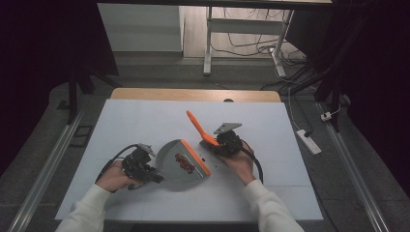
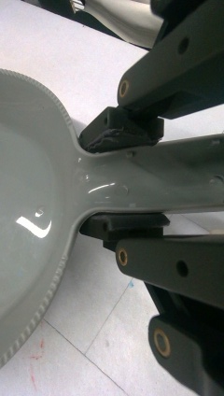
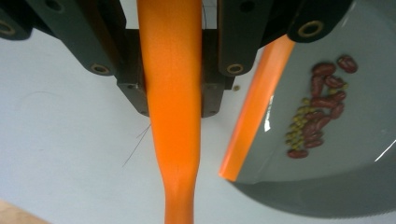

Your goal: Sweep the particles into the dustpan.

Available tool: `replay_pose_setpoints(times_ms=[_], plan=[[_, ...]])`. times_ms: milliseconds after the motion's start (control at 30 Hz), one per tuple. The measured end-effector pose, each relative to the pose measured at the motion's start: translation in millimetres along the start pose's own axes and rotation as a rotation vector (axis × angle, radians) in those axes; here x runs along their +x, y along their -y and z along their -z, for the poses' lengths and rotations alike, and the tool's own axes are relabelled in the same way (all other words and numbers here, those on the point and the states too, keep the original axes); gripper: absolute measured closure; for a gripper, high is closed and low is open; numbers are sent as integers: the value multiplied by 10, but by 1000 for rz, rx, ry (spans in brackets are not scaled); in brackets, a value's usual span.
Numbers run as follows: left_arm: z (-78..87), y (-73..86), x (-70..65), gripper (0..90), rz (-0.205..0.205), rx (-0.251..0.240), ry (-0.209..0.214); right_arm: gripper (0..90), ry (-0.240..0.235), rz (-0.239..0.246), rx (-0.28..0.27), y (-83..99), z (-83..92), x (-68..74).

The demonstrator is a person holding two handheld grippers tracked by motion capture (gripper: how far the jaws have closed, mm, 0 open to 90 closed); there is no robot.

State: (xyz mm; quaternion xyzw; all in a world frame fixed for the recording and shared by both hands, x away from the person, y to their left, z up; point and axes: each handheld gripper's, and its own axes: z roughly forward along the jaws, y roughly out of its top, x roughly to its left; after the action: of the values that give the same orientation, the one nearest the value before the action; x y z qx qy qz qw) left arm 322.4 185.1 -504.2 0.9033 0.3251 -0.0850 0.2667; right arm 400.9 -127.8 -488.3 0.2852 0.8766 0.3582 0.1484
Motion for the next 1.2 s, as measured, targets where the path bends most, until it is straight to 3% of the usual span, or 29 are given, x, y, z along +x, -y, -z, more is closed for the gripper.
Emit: replay_pose_setpoints(times_ms=[333,567,700,800,933,1000,1200], plan=[[-14,3,2,618,3,5,0,699,-39,30,14,-51,-81,239],[-18,5,3,618,2,7,0,699,-70,33,1,-74,-106,327],[-27,6,6,619,3,7,1,700,-174,20,-47,-130,-66,383],[-30,7,6,618,4,6,1,700,-160,59,-62,-176,-19,423],[-27,10,9,619,3,6,4,700,-145,51,-89,-199,56,386],[-31,11,10,618,3,6,5,699,-107,42,-104,-199,129,307],[-28,13,10,619,1,9,5,699,-65,18,-106,-163,187,184]])
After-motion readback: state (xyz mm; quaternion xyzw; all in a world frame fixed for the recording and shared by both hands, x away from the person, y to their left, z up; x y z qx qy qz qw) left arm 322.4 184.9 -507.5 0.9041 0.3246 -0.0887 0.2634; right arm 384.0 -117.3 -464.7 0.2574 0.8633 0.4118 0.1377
